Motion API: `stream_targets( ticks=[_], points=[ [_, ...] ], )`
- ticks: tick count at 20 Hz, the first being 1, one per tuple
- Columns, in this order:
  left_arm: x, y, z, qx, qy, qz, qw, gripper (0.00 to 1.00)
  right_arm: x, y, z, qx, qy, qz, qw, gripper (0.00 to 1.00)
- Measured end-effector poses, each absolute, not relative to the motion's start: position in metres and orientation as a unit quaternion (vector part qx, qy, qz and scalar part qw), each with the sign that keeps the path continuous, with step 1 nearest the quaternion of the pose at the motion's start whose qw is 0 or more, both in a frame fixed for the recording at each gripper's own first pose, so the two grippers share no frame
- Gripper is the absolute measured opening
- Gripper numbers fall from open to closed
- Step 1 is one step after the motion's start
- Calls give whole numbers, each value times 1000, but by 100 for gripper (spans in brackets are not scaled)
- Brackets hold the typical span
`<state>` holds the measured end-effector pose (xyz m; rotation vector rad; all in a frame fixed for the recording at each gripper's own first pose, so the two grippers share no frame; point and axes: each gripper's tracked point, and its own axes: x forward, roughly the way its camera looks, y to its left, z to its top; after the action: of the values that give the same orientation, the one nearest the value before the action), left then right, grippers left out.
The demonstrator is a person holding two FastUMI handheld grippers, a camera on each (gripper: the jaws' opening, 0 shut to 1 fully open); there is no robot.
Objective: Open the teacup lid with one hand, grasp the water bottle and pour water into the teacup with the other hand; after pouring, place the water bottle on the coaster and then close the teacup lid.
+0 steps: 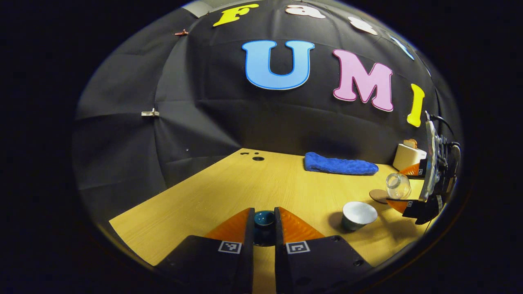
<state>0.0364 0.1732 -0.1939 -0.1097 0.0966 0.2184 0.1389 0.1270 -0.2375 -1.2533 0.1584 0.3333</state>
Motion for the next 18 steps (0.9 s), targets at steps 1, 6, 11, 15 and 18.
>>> stream_targets(
  ticks=[1, 6, 11, 15, 18],
  points=[
    [36, 176, -196, -58, 50, 111, 991, 25, 140, 126, -242, -586, 79, 158, 791, 75],
    [37, 187, -201, -63, 51, 126, 989, 25, 143, 136, -249, -626, 73, 168, 758, 74],
    [37, 196, -210, -67, 59, 133, 987, 25, 152, 142, -258, -671, 65, 176, 717, 75],
    [37, 198, -213, -83, 60, 138, 985, 25, 160, 142, -250, -699, 45, 173, 692, 75],
    [37, 198, -213, -88, 58, 140, 985, 25, 161, 144, -248, -715, 36, 174, 676, 75]
  ],
)
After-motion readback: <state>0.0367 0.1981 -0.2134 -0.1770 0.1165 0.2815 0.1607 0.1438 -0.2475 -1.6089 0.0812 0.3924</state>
